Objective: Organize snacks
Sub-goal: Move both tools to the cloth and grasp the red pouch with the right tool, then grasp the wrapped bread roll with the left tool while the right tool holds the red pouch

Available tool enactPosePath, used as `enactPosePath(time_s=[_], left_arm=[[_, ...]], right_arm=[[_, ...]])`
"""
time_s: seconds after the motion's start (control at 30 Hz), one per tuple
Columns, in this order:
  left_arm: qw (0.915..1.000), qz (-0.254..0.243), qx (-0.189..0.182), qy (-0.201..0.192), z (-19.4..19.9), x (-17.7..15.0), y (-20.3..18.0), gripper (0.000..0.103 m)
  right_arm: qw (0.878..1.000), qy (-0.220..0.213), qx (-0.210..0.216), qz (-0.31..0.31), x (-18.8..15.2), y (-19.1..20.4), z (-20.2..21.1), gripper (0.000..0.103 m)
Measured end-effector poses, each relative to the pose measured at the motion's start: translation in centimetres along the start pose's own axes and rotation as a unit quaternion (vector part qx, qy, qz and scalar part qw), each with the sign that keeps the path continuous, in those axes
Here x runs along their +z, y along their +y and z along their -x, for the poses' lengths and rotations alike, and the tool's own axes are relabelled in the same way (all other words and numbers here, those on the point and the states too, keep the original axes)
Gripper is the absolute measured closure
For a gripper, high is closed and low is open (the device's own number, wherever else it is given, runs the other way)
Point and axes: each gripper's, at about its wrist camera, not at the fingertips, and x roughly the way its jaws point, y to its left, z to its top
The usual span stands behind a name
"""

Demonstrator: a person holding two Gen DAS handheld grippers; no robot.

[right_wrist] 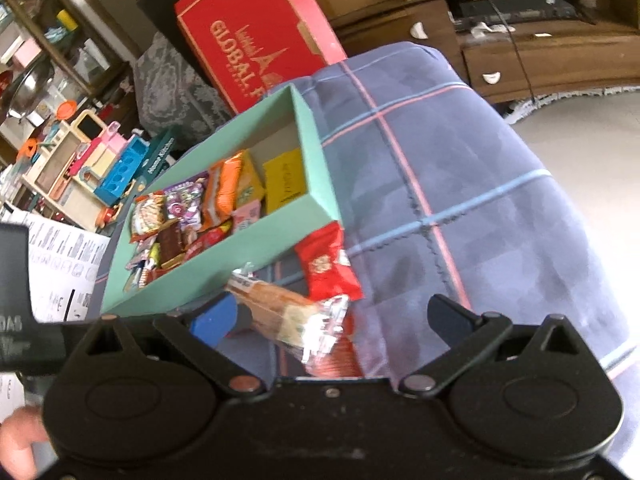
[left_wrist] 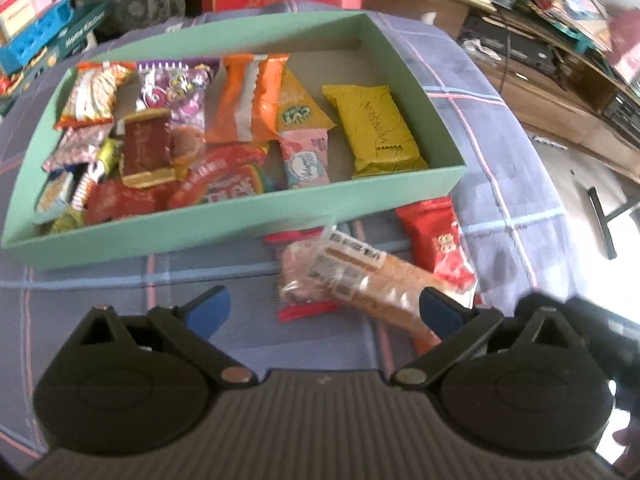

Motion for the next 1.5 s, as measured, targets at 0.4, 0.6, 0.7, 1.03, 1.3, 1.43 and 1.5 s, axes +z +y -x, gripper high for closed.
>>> enactPosePath(time_s=[0.4,0.6,0.7,1.03,1.3,1.43,1.5], left_arm=[[0.9995,-0.005,0.031,-0.006,-2.1,0.4,-2.3,0.0],[0.9985,-0.012,0.053,-0.01,-1.8,0.2,-0.9,0.0],[0.998,-0.018,0.06,-0.011,-1.4,-0.2,0.1,0.0],[0.995,-0.041,0.089,-0.021,-0.2,-1.8,2.3,0.0],[0.9974,0.032,0.064,-0.005,0.9,-1.9,3.0,0.0],[0.9963,0.071,0.047,0.001,0.1,-0.9,2.0,0.0],[0.9967,0.056,0.058,-0.002,-0.6,-0.8,1.2,0.014]], right_arm=[[1.0,0.016,0.011,0.002,-2.0,-3.3,0.1,0.003],[0.998,0.031,0.019,0.06,-4.0,-0.8,-1.3,0.021],[0.994,0.042,0.02,0.1,-5.3,0.9,-2.2,0.034],[0.977,0.018,-0.04,0.206,-6.9,3.5,-2.6,0.067],[0.986,0.009,-0.035,0.162,-7.4,1.4,-1.5,0.067],[0.988,0.009,-0.035,0.153,-7.5,1.4,-1.6,0.067],[0.988,0.011,-0.033,0.149,-7.4,1.4,-1.5,0.067]])
